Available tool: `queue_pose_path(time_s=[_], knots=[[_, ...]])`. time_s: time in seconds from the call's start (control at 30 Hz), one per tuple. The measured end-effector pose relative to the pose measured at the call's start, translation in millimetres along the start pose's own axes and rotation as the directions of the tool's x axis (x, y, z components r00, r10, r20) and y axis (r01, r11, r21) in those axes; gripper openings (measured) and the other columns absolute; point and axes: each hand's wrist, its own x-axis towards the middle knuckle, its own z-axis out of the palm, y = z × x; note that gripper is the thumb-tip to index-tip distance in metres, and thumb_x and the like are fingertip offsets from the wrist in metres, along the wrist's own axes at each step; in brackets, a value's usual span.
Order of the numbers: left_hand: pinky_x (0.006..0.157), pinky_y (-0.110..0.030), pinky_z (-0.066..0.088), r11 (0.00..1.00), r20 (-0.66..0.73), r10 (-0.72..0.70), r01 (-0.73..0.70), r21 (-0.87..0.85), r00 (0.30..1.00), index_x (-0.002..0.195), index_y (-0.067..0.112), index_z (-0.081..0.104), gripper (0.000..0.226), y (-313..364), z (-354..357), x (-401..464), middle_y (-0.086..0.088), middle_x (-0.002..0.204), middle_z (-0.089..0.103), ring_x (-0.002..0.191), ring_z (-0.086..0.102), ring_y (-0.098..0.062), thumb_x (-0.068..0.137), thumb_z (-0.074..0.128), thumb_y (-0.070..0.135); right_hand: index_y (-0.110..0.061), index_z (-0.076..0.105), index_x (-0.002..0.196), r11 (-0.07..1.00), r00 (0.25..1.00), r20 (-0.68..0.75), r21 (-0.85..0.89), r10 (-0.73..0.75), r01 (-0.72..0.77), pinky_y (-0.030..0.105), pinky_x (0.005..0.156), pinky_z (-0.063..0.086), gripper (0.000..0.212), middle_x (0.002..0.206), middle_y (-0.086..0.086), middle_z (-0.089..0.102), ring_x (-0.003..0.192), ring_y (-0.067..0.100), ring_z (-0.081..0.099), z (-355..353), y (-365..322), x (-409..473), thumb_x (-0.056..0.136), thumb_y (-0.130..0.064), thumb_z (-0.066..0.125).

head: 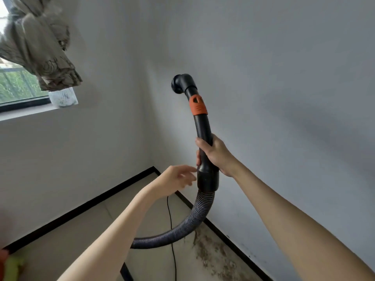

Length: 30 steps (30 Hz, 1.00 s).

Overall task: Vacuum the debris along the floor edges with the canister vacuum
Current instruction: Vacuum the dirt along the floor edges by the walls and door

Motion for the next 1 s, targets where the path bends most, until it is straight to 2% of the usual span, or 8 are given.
queue_pose_path(time_s=[0.1, 0.17, 0.37, 0.57, 0.7, 0.83, 0.9, 1.0], knots=[[0.073, -0.02, 0.051, 0.972, -0.204, -0.161, 0.12, -0.202, 0.966, 0.121, 0.002, 0.057, 0.028, -26.1, -8.3, -0.6, -0.005, 0.098, 0.064, 0.08, 0.061, -0.013, 0.101, 0.039, 0.01, -0.014, 0.045, 0.099, 0.988, 0.992, 0.042, -0.104, 0.121, -0.116, 0.038, 0.062, 0.053, 0.013, 0.067, 0.01, 0.058, 0.053, 0.02, 0.058, 23.4, 53.1, -3.0, 0.098, -0.024, 0.054], [0.072, -0.021, 0.05, 0.934, -0.261, -0.284, 0.204, -0.295, 0.923, 0.12, 0.004, 0.057, 0.03, -45.2, -6.6, 6.6, -0.007, 0.102, 0.064, 0.082, 0.061, -0.015, 0.102, 0.035, 0.015, -0.012, 0.046, 0.103, 0.969, 0.975, 0.061, -0.142, 0.212, -0.202, 0.04, 0.064, 0.053, 0.016, 0.067, 0.011, 0.058, 0.053, 0.021, 0.057, 37.4, 93.5, -10.6, 0.097, -0.022, 0.056], [0.085, -0.033, 0.051, 0.814, -0.063, -0.481, 0.419, -0.402, 0.874, 0.111, 0.006, 0.056, 0.04, -119.1, 51.2, 33.9, -0.012, 0.107, 0.064, 0.095, 0.063, -0.023, 0.101, 0.036, 0.04, -0.014, 0.045, 0.106, 0.91, 0.905, 0.156, -0.205, 0.395, -0.362, 0.027, 0.053, 0.05, 0.018, 0.064, 0.001, 0.06, 0.049, 0.012, 0.057, 71.5, 195.4, -47.7, 0.095, -0.022, 0.057], [0.07, -0.03, 0.051, 0.385, 0.106, -0.704, 0.503, -0.773, 0.702, 0.116, 0.003, 0.046, 0.039, -180.5, 119.6, 42.3, -0.008, 0.093, 0.059, 0.082, 0.06, -0.018, 0.101, 0.038, 0.038, -0.016, 0.042, 0.108, 0.84, 0.838, 0.161, -0.268, 0.522, -0.472, 0.033, 0.062, 0.053, 0.021, 0.073, 0.004, 0.062, 0.057, 0.015, 0.059, 88.6, 270.8, -67.9, 0.096, -0.028, 0.054], [0.099, -0.043, 0.046, 0.171, 0.188, -0.788, 0.502, -0.848, 0.586, 0.123, 0.004, 0.044, 0.045, -234.5, 166.5, 50.0, -0.012, 0.107, 0.059, 0.111, 0.057, -0.03, 0.1, 0.038, 0.042, -0.017, 0.038, 0.104, 0.782, 0.8, 0.182, -0.416, 0.571, -0.464, 0.025, 0.053, 0.041, 0.021, 0.074, -0.002, 0.055, 0.058, 0.014, 0.054, 87.1, 336.1, -71.1, 0.097, -0.03, 0.052], [0.109, -0.046, 0.035, 0.042, 0.187, -0.86, 0.432, -0.901, 0.475, 0.139, 0.002, 0.032, 0.057, -293.3, 223.3, 64.7, -0.016, 0.137, 0.045, 0.127, 0.046, -0.034, 0.101, 0.034, 0.044, -0.016, 0.036, 0.101, 0.739, 0.79, 0.202, -0.539, 0.579, -0.404, 0.023, 0.05, 0.029, 0.019, 0.086, 0.003, 0.052, 0.064, 0.015, 0.046, 85.9, 416.0, -69.4, 0.098, -0.028, 0.05], [0.102, -0.041, 0.04, 0.002, 0.206, -0.862, 0.41, -0.912, 0.462, 0.139, 0.002, 0.034, 0.055, -333.3, 255.2, 69.2, -0.016, 0.124, 0.054, 0.113, 0.054, -0.031, 0.102, 0.032, 0.042, -0.014, 0.037, 0.103, 0.718, 0.766, 0.213, -0.56, 0.607, -0.413, 0.023, 0.05, 0.029, 0.02, 0.085, 0.002, 0.049, 0.065, 0.014, 0.045, 88.1, 461.8, -71.2, 0.098, -0.028, 0.05], [0.079, -0.039, 0.044, 0.003, 0.197, -0.88, 0.419, -0.908, 0.433, 0.14, 0.007, 0.034, 0.054, -404.3, 305.2, 75.8, -0.01, 0.089, 0.055, 0.078, 0.056, -0.023, 0.101, 0.034, 0.043, -0.012, 0.04, 0.104, 0.689, 0.736, 0.188, -0.555, 0.65, -0.466, 0.034, 0.057, 0.041, 0.026, 0.082, 0.004, 0.052, 0.073, 0.027, 0.055, 102.4, 540.2, -77.0, 0.096, -0.033, 0.053]])
